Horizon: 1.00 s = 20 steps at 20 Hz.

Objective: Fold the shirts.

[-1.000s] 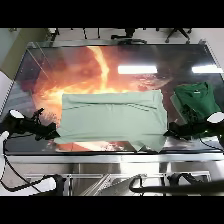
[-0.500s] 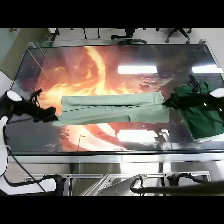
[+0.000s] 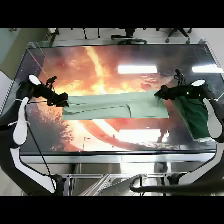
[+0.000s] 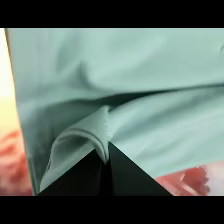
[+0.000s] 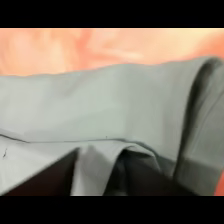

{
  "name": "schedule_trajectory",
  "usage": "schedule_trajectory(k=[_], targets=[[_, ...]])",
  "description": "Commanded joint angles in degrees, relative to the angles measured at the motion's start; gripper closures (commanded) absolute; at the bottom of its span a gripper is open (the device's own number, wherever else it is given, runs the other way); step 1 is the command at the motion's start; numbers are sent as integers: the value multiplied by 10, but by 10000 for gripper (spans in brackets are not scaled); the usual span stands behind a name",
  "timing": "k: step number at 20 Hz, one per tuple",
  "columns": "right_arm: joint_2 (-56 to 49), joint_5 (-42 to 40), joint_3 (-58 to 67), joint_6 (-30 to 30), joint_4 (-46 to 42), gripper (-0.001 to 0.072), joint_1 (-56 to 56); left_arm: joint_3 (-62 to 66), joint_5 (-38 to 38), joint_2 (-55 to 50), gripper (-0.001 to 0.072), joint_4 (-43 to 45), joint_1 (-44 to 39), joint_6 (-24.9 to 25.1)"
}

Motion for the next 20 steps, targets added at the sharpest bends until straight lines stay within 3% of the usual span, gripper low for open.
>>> schedule_trajectory(k=[1, 2, 3, 5, 8, 13, 18, 19, 20], targets=[[-5, 47, 44, -32, -28, 297, -15, 87, -54, -47, 188, -2, -14, -16], [7, 56, 49, -31, -65, 174, -24, 111, -74, -50, 18, 3, -15, -18], [19, 56, 49, -24, -106, 42, -33, 131, -89, -50, 18, 5, -14, -18], [19, 80, 48, 10, -146, 34, -48, 167, -110, -50, 18, 2, -8, -28], [-8, 118, 47, 13, -124, 34, -50, 198, -138, -50, 18, -7, 0, -45], [-59, 170, 47, -9, -84, 34, -50, 201, -192, -48, 19, -22, -2, -45], [-80, 209, 47, -45, -20, 38, -39, 201, -186, -37, 20, -78, -5, -46], [-80, 206, 47, -47, -20, 51, -31, 201, -183, -33, 27, -84, -9, -46], [-80, 204, 47, -47, -20, 54, -24, 199, -178, -29, 140, -87, -13, -45]])
